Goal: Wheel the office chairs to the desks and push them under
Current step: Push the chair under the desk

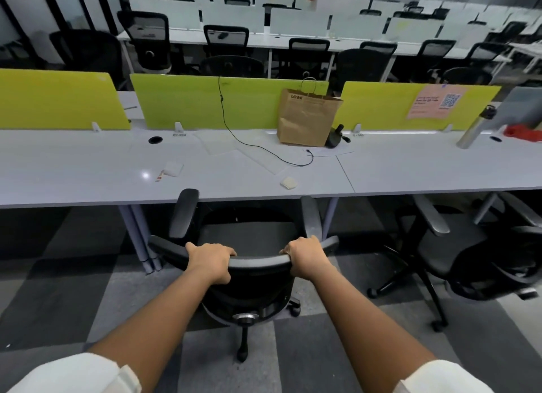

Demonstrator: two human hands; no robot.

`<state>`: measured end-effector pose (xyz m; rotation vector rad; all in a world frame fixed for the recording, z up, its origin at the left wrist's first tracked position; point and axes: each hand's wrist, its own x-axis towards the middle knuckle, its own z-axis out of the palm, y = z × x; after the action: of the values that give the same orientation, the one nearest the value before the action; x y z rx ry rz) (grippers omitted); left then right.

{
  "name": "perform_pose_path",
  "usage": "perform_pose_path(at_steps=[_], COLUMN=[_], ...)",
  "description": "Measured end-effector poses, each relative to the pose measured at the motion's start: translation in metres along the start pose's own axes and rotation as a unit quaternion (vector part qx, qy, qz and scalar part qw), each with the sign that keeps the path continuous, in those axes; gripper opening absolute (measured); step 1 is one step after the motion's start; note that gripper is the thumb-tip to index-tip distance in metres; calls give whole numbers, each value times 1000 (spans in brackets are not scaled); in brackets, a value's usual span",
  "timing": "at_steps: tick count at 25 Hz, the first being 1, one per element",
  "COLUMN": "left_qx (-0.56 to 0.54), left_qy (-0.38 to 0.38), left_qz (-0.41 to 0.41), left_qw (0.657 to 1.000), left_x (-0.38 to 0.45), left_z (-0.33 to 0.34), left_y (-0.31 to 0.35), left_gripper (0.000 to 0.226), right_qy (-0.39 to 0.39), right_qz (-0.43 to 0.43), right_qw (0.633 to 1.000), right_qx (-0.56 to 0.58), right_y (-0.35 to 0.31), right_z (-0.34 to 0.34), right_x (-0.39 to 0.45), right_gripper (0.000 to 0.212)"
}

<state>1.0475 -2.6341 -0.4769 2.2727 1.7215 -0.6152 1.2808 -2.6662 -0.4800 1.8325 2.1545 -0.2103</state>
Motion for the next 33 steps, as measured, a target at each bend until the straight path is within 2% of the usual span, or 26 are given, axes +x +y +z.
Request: perform_pose_path(at_steps=[4, 9, 11, 12, 13, 15, 16, 17, 18, 20, 23, 28, 30, 33], left_qx=[11, 22, 2, -30, -85, -255, -341, -403, -430, -380, -240, -202, -189, -180], left_qy=[-14, -21, -55, -90, -134, -186, -181, -159, -123, -50, -25, -29, -27, -26], left_qz=[12, 2, -14, -25, -36, -58, -65, -69, -73, -93, -112, -97, -110, -129], left_qw=[1000, 1000, 998, 995, 987, 947, 920, 899, 891, 919, 964, 974, 975, 975], left_x=[3, -18, -27, -31, -35, -42, -42, -39, -32, -17, 9, 74, 112, 173], left_z=[-2, 2, 3, 1, -4, -21, -33, -45, -55, -66, -64, -61, -65, -59], left_y=[-5, 3, 9, 12, 16, 28, 41, 58, 79, 123, 189, 240, 252, 281], left_gripper=[65, 70, 84, 98, 116, 139, 138, 133, 128, 117, 99, 91, 91, 84], right_qy=[13, 12, 6, -7, -28, -88, -93, -84, -62, -8, 58, 64, 46, 21], right_qz=[-20, -82, -102, -117, -131, -153, -156, -151, -139, -101, -34, 34, 28, 18], right_qw=[1000, 996, 995, 993, 990, 979, 974, 971, 970, 968, 963, 939, 930, 915], right_qx=[11, 12, 18, 28, 47, 106, 132, 162, 189, 230, 263, 337, 363, 403], right_y=[-1, 6, 7, 11, 20, 48, 66, 86, 111, 155, 219, 282, 296, 317], right_z=[5, 10, 11, 10, 7, -4, -10, -14, -15, -12, 8, 51, 67, 88], right_x=[1, -10, -18, -22, -26, -30, -31, -32, -32, -30, -19, 13, 32, 69], right_gripper=[46, 22, 17, 21, 36, 89, 106, 114, 115, 104, 74, 58, 52, 27])
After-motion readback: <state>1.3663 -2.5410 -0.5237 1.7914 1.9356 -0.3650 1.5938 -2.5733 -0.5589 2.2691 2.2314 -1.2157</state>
